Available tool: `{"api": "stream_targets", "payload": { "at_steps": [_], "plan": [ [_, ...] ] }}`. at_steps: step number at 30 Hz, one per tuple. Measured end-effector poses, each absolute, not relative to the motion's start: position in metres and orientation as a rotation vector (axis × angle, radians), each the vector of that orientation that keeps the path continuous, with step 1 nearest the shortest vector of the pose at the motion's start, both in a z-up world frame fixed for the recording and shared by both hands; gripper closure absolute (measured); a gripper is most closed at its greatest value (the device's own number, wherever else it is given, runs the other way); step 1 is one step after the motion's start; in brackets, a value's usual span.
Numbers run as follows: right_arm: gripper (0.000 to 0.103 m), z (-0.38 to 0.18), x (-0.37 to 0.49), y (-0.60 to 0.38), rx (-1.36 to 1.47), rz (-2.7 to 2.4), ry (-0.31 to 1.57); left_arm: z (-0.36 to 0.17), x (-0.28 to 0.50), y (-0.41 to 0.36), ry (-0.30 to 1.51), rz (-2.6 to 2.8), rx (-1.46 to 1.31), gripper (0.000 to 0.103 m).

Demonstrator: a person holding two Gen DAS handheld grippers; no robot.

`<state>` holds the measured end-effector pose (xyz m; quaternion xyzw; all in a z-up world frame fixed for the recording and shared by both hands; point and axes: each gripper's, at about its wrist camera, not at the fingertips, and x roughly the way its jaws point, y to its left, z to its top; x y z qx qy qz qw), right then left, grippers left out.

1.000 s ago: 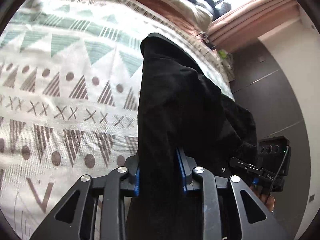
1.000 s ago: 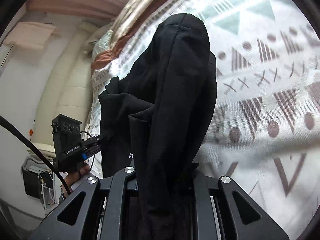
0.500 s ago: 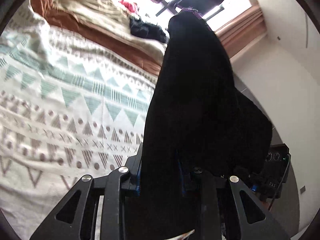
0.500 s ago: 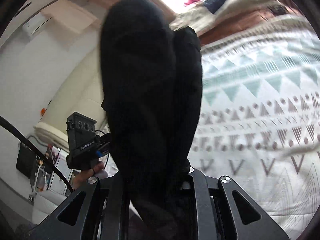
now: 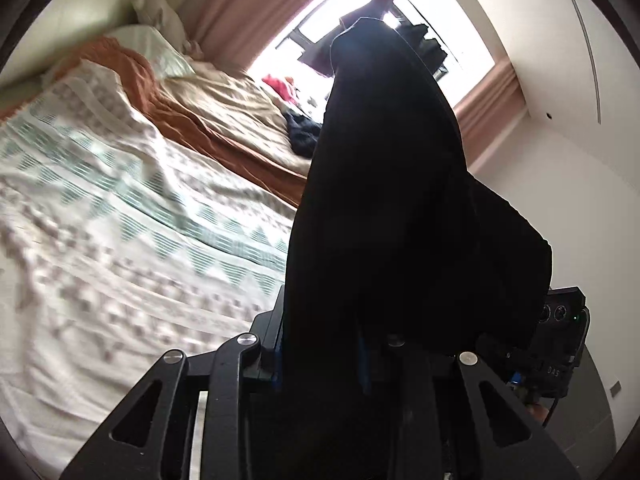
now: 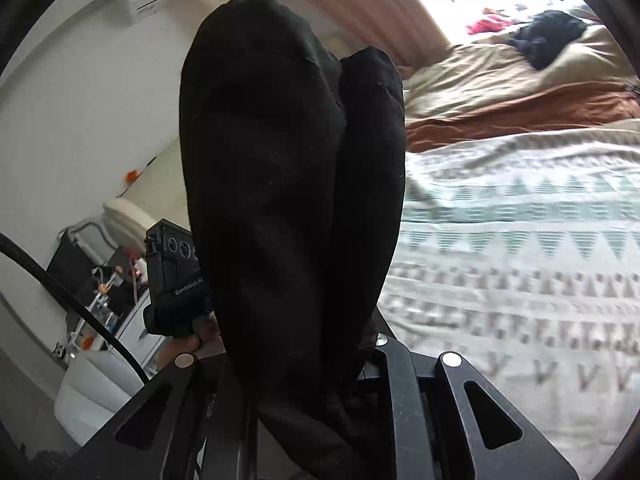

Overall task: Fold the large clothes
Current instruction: 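Lift the stack with both tools and carry it toward the headboard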

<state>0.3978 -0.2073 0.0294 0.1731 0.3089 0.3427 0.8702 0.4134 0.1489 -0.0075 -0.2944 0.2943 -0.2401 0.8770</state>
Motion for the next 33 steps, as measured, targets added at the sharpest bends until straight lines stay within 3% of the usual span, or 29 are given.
{"api": "stream_targets", "payload": {
  "at_steps": [20,33],
  "plan": [
    [0.09,0.01,0.484,0.093,0.264,0.975,0.715,0.002,0.345,0.399,0.525,-0.221,-0.631,0.075],
    [0.09,-0.042,0.512,0.277,0.297,1.146,0.807,0.014,0.312,0.528,0.568,0.016,-0.566,0.075]
  ]
}}
